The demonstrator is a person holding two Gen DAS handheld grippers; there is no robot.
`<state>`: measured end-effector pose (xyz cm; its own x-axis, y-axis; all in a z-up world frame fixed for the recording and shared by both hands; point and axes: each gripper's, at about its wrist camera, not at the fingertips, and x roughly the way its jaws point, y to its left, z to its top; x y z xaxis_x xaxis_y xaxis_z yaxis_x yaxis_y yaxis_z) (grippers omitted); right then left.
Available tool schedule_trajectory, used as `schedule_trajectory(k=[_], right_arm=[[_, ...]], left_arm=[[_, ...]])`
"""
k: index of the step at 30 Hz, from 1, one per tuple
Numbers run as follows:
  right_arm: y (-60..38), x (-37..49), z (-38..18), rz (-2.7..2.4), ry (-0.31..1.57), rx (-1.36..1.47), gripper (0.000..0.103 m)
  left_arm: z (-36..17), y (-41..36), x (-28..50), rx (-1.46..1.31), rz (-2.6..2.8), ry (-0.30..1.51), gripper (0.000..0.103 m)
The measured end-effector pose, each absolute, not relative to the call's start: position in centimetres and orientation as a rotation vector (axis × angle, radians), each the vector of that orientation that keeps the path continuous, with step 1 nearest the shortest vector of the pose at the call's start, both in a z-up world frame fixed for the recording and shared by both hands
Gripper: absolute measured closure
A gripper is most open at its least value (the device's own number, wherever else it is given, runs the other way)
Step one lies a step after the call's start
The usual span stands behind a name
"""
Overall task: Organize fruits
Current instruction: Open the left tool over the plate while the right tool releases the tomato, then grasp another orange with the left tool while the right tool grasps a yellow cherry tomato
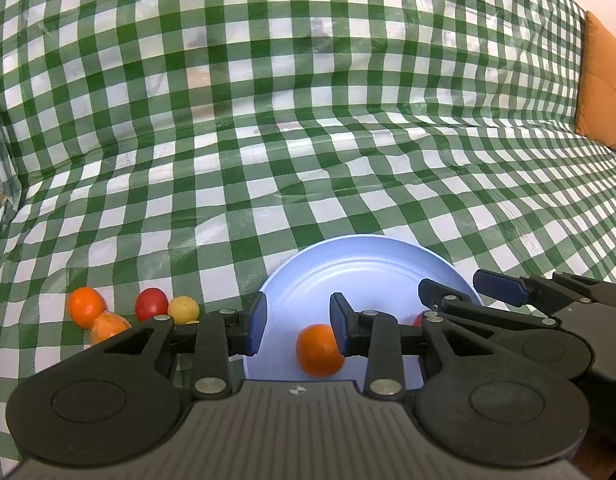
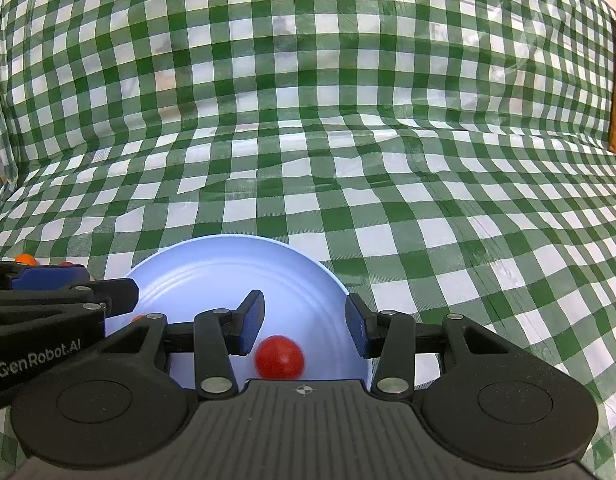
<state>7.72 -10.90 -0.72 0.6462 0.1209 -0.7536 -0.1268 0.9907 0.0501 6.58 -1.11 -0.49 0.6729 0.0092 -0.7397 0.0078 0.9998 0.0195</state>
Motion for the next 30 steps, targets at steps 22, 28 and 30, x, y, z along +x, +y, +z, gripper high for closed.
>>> schedule_trajectory(k=[22,28,30], right_arm=[[-8.2,7.3,-0.3,0.155,0.824,-0.032,0.055],[-6.8,7.4,-0.3,0.167,0.819,-0.042,0.055],[-6.2,7.2,-0.2,0.173,0.815,-0.046,0.055]], left_arm=[[0.3,2.5,6.1,-0.019,0.062,0.825,0.065],[0.2,4.4,6.4,-0.055,0.087,0.835,0.065],[0.3,5.1,6.4,-0.067,0.098,0.836,0.065]])
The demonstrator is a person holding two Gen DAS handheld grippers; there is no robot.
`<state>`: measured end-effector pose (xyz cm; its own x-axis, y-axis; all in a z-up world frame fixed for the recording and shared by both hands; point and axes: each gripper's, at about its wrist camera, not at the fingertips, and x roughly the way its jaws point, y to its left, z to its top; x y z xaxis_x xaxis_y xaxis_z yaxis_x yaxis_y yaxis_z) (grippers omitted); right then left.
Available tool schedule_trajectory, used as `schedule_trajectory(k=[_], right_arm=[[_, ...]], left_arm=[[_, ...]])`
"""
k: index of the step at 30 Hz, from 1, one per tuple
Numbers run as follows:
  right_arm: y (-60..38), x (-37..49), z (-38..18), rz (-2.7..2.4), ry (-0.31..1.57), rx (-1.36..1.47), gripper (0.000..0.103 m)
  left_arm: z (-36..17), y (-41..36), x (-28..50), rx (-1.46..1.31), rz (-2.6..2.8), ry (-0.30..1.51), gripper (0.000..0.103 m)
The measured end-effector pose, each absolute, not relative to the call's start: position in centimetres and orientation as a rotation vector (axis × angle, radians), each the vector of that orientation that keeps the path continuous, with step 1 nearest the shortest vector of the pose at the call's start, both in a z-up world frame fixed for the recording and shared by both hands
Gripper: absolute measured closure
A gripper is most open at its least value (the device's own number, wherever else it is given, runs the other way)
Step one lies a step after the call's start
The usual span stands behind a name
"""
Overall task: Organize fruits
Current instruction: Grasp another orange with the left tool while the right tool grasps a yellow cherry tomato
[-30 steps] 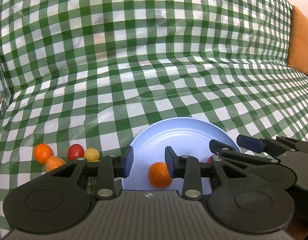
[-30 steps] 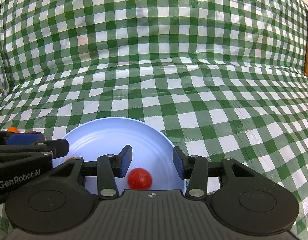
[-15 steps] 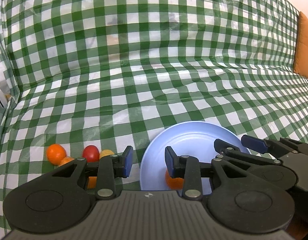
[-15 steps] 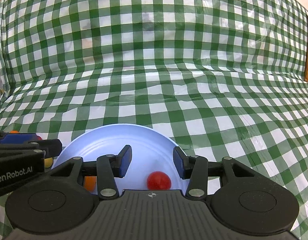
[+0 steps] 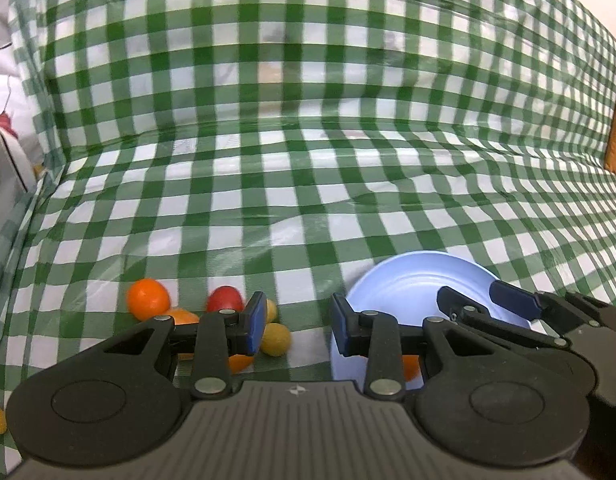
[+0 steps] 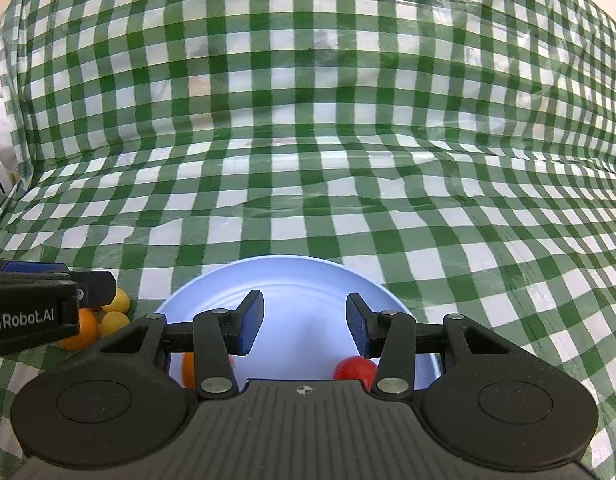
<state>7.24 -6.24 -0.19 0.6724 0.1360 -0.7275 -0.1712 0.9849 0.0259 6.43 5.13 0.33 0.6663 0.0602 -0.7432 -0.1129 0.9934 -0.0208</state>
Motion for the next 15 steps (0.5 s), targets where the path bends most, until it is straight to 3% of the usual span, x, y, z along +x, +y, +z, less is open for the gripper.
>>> schedule_trajectory(k=[4,8,12,15], right_arm=[[-5.3,7.2,-0.1,0.191,0.803,-0.047,0.057],[-4.0,7.0,0.2,0.247,0.784,-0.026,0.072],[-2.2,6.9,0.3,0.343,0.78,-0.011,0.072],[-0.4,6.6,0.2,0.405,0.795,-0.01,0.072]], left_arm=[[0.6,7.8,6.6,-0.127,0.145,0.841,0.065],[0.6,11.5,6.7,-0.218,0.222,0.857,0.065],[0.1,15.0,6.4,-0.323,0.311,0.883,0.064],[-0.5,17.5,6.2,-0.426,0.35,0.911,0.059]])
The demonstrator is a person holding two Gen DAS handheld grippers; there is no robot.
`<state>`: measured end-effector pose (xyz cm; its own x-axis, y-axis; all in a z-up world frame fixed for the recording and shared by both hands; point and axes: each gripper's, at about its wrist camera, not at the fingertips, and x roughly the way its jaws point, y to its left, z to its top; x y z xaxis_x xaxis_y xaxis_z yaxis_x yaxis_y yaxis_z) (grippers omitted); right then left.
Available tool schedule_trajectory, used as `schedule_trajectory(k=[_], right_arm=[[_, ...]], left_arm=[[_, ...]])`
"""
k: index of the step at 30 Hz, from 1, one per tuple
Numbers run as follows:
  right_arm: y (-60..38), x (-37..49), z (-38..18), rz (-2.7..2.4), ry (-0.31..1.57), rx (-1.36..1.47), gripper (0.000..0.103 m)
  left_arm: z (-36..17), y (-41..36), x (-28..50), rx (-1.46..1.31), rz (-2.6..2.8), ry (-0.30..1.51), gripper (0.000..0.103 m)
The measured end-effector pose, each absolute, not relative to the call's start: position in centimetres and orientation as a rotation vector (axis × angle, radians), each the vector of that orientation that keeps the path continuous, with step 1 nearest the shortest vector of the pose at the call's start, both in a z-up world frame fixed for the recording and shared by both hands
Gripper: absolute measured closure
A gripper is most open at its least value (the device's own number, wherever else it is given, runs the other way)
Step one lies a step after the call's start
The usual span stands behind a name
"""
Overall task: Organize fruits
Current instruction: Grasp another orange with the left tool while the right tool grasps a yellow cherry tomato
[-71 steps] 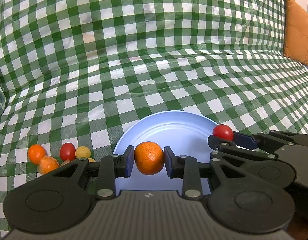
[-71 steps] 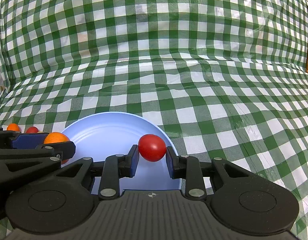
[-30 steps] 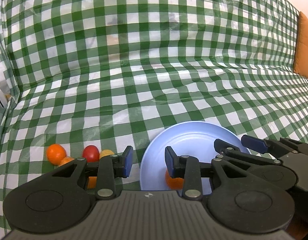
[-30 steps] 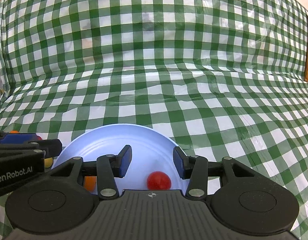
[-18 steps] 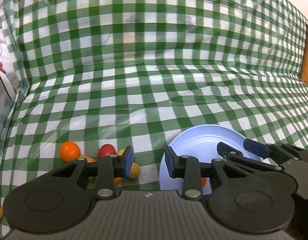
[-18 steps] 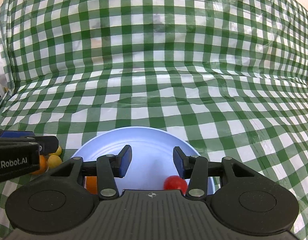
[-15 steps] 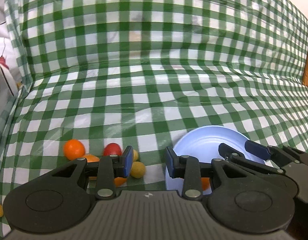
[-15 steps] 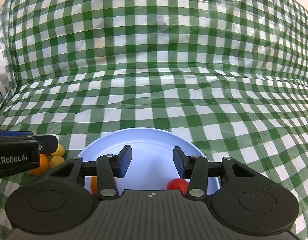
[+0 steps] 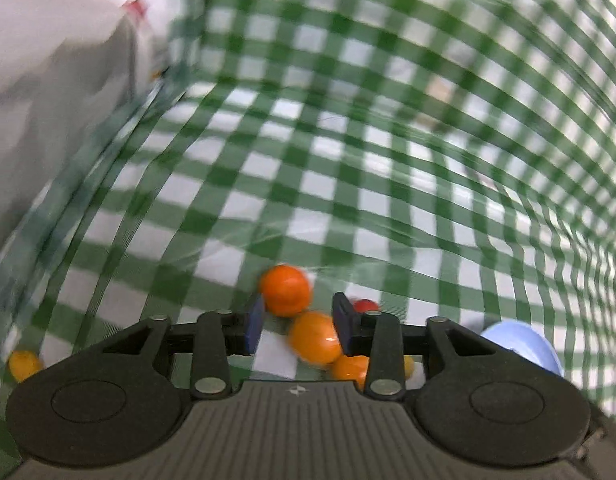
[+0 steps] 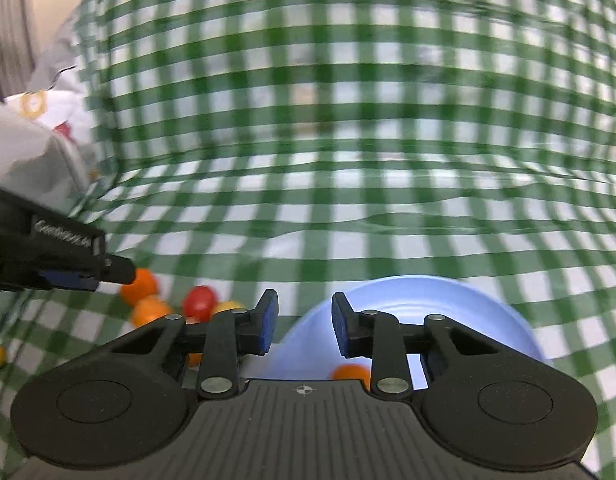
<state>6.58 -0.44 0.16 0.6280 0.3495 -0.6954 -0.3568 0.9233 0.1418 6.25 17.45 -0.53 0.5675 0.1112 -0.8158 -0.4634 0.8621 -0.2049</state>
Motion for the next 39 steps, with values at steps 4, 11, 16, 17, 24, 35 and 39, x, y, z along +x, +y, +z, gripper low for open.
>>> schedule_trajectory(k=[4,11,16,17,24,35,39], right_arm=[[1.8,6.5,-0.4,0.453,0.823,-0.034,0.072],[4.5,6.8,-2.1,0.472,0.897,-0.078,0.072],[5.3,7.5,-3.1,0.445,0.922,-0.094,0.072],[5.4,7.7,-3.3,0.45,0.93,-0.089,0.072],[6.3,7.4,-4.3,0.478,0.952,-0.145,0.074],[5.4,6.8,-2.0,0.466,0.943,-0.138,0.078],[5.6,6.4,-2.3,0.457,0.992,-0.168,0.078]], left_arm=[[-1.2,19.6,5.8,-0.545,0.352,0.939,0.058],[-3.5,21.0,6.1,-0.717,0.29,0.993,0.055],[-4.7,20.8,7.0,-0.75,0.259,1.014,0.054],[-4.9,20.7,7.2,-0.755,0.253,1.02,0.054],[-5.0,19.5,7.8,-0.661,0.247,1.039,0.062],[-2.6,18.2,6.6,-0.389,0.297,1.065,0.063],[-3.5,18.3,6.6,-0.333,0.305,1.107,0.062]])
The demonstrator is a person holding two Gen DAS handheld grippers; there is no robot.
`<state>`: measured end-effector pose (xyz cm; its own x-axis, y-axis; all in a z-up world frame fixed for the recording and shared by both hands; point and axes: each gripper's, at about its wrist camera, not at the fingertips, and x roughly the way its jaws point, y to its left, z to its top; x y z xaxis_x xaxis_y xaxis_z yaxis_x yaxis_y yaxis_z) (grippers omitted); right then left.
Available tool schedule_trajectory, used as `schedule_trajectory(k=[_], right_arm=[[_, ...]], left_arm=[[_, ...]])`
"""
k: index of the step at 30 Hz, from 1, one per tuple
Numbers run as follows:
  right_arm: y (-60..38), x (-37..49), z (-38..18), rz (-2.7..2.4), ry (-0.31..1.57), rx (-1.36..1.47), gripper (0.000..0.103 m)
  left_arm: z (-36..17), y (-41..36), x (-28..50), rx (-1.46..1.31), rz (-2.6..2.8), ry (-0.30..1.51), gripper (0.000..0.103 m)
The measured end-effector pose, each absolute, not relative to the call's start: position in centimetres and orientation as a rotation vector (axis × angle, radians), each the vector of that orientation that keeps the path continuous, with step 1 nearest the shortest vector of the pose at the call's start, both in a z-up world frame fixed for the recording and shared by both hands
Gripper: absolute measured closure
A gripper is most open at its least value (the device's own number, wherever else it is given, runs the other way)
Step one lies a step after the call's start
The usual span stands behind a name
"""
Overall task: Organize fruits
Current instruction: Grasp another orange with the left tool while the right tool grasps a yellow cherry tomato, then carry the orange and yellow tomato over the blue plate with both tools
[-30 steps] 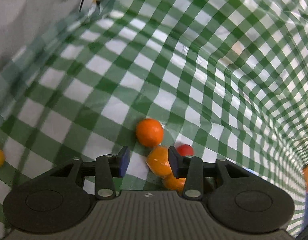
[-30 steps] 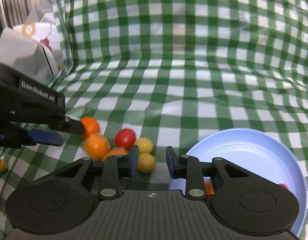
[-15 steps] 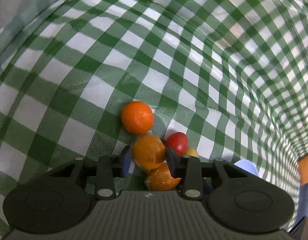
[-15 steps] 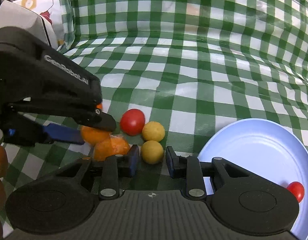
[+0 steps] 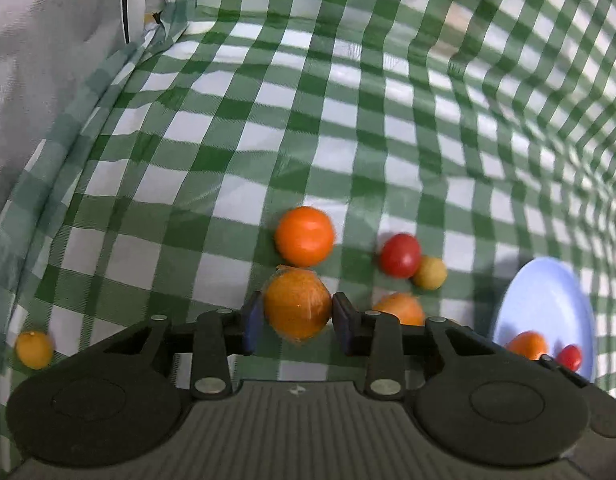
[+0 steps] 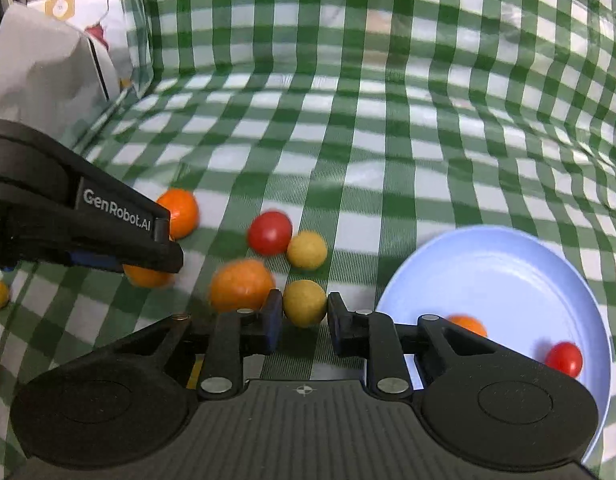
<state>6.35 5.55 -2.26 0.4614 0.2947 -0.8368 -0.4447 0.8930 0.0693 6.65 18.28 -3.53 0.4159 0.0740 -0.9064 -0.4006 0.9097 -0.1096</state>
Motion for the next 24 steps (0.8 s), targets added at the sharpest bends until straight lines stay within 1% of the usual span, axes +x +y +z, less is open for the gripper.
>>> schedule_trajectory(k=[4,9,15,24], right_arm=[[5.8,6.4,-3.3,0.467,1.026,-0.187,0.078],[5.9,6.1,-3.5,0.479,1.016,-0.203,0.077],[5.8,6.5,-3.5,0.488,1.01,-0.185,0.078],[4.4,6.3,-1.3,0.472,0.896,-0.124,0.078]], left_arm=[[-4.0,18.3,6.9,-0.319,0.294,1.112,0.062],[-4.8,18.2,7.4,-0.325,0.292,1.131,0.062],[-4.0,17.7,7.5,-0.31,0.294,1.086,0.062],[-2.3,16.8,7.7,-0.29,0.283,1.0,0.062]])
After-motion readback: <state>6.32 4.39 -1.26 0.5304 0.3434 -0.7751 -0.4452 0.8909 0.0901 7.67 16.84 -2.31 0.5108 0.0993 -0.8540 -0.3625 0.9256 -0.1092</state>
